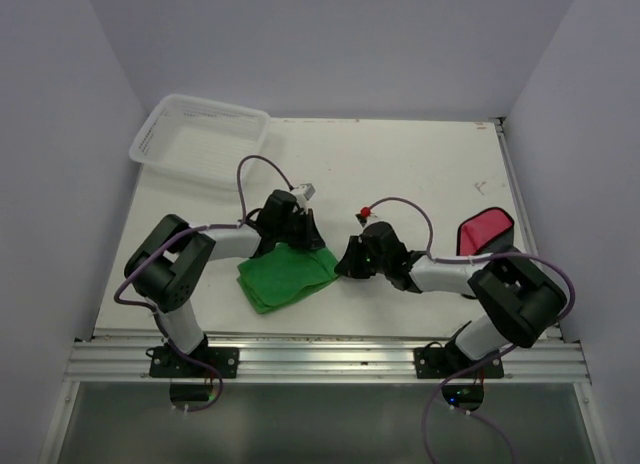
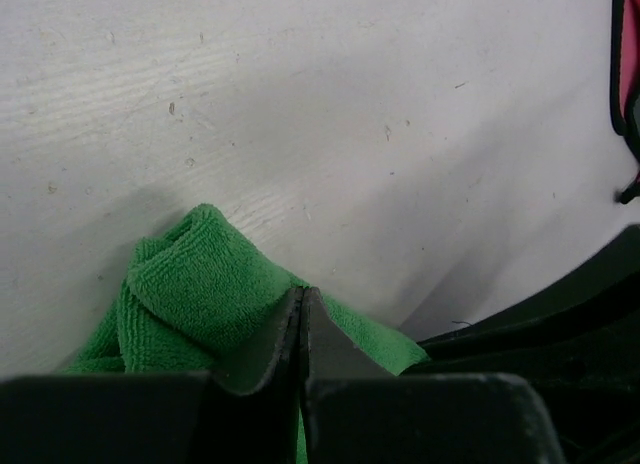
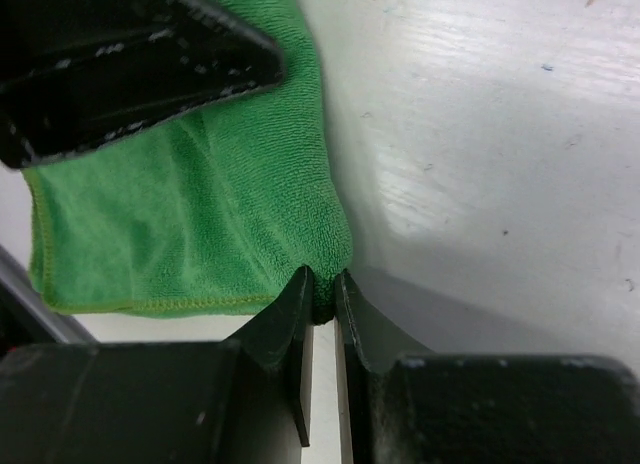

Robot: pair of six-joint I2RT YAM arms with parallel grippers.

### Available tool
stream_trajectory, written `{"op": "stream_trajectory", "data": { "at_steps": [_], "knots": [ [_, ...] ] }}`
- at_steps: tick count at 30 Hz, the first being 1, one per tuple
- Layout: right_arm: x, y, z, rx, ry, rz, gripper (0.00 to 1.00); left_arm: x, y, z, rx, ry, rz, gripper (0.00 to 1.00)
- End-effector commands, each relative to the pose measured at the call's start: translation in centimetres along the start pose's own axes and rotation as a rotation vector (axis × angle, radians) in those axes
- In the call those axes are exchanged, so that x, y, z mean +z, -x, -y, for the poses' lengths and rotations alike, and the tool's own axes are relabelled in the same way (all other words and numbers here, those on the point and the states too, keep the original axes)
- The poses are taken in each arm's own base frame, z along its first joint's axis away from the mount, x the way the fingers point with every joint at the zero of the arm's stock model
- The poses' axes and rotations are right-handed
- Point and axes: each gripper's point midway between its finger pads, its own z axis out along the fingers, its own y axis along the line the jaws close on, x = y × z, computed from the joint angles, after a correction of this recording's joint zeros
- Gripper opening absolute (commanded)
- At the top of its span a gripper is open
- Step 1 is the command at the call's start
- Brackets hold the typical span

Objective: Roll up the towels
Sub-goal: Roll the towel

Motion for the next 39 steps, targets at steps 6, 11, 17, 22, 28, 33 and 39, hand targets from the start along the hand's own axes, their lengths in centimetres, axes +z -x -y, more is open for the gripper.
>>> {"op": "stream_trajectory", "data": {
  "at_steps": [6,11,17,22,28,33,39],
  "knots": [
    [-2.4,1.2,1.0,-0.310,-0.267,0.178,0.00,-1.1,5.3,2.1,0.036,0.011,0.088,0.03],
    [-3.5,2.6,0.4,-0.364,-0.336,0.250,0.00,-1.7,6.8,3.3,0.043,-0.004,0.116,0.03],
    [-4.7,3.5,-0.4,-0.491,-0.439,0.323,0.00,-2.2,6.7,3.8,0.028,-0.025,0.119,0.03],
    [-4.9,3.1,-1.4,-0.624,-0.499,0.346,0.00,-2.6,7.2,4.4,0.028,-0.042,0.133,0.03],
    [-4.6,1.7,-2.5,-0.779,-0.591,0.361,0.00,-3.4,7.6,5.1,0.032,-0.055,0.148,0.03],
    [-4.6,1.0,-3.1,-0.844,-0.661,0.389,0.00,-3.6,6.8,5.0,0.032,-0.053,0.143,0.03],
    [-4.1,0.6,-3.9,-0.910,-0.733,0.408,0.00,-3.4,5.4,5.3,0.032,-0.064,0.126,0.03]
  ]
}}
